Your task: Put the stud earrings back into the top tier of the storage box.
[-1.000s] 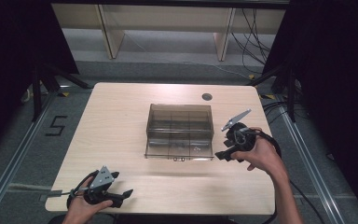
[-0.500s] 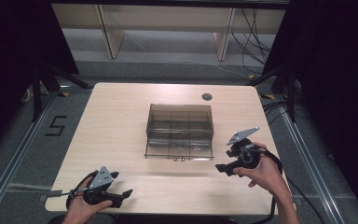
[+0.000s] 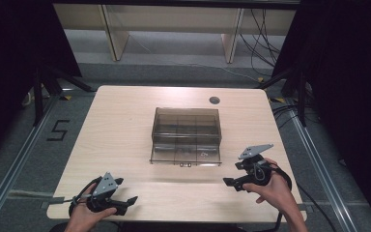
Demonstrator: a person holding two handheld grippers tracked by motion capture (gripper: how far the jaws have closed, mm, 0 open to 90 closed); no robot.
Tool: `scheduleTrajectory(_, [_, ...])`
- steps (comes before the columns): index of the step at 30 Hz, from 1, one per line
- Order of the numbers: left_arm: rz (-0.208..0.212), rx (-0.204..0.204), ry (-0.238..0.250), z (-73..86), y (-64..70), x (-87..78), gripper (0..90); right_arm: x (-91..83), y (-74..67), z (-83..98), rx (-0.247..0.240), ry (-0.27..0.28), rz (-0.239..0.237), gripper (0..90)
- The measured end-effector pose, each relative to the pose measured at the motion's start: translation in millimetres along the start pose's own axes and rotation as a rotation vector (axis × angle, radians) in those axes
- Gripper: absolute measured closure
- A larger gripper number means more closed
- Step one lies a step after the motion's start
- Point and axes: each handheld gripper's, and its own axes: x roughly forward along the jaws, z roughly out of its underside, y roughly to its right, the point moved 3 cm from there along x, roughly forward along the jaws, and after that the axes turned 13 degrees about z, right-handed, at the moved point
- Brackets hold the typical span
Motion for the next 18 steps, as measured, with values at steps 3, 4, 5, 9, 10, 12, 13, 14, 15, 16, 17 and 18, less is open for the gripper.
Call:
scheduleTrajectory(3, [0.001, -0.012, 0.018, -0.5, 0.2, -0.1, 16.2, 3.8, -1.2, 7.0, 0.037, 0.016, -0.006, 24.8])
scheduleTrajectory(4, [-0.011, -0.027, 0.012, 0.3, 0.9, -0.4, 16.2, 3.4, 1.1, 8.9, 0.015, 0.003, -0.007, 24.8])
scheduleTrajectory(5, [0.0, -0.019, 0.009, 0.1, 1.2, -0.4, 16.2, 5.7, 1.8, 14.0, 0.025, 0.002, -0.003, 24.3])
scheduleTrajectory(9, [0.001, -0.017, 0.006, -0.1, 1.2, -0.3, 16.2, 9.1, 2.6, 20.2, 0.052, 0.014, -0.006, 23.4])
scheduleTrajectory(10, [0.001, -0.007, 0.008, -0.4, 0.5, -0.1, 16.2, 10.5, 3.1, 24.2, 0.068, 0.013, -0.003, 23.1])
scheduleTrajectory(12, [0.002, -0.017, 0.006, 0.0, 1.0, -0.5, 16.2, 11.6, 2.2, 25.9, 0.071, 0.015, -0.011, 23.1])
scheduleTrajectory(13, [-0.007, -0.031, 0.008, 0.2, 0.9, -1.7, 16.2, 12.2, 2.7, 30.0, 0.078, -0.01, 0.004, 23.2])
scheduleTrajectory(14, [-0.007, -0.031, 0.008, 0.2, 0.9, -1.7, 16.2, 12.2, 2.7, 30.0, 0.078, -0.01, 0.004, 23.2])
scheduleTrajectory(15, [-0.001, -0.026, 0.028, -0.6, 1.3, -0.8, 16.2, 14.2, 3.6, 31.4, 0.069, -0.002, 0.012, 23.2])
scheduleTrajectory(16, [0.001, -0.042, 0.036, 0.1, 2.5, 0.1, 16.2, 13.4, 3.8, 34.2, 0.081, -0.017, 0.017, 23.3])
scheduleTrajectory(17, [0.002, -0.044, 0.03, 0.2, 2.6, -0.6, 16.2, 14.2, 2.9, 35.4, 0.091, -0.004, 0.01, 23.3])
scheduleTrajectory(18, [0.005, -0.033, 0.024, 0.0, 2.1, -1.4, 16.2, 14.5, 2.4, 36.5, 0.094, 0.001, 0.01, 23.3])
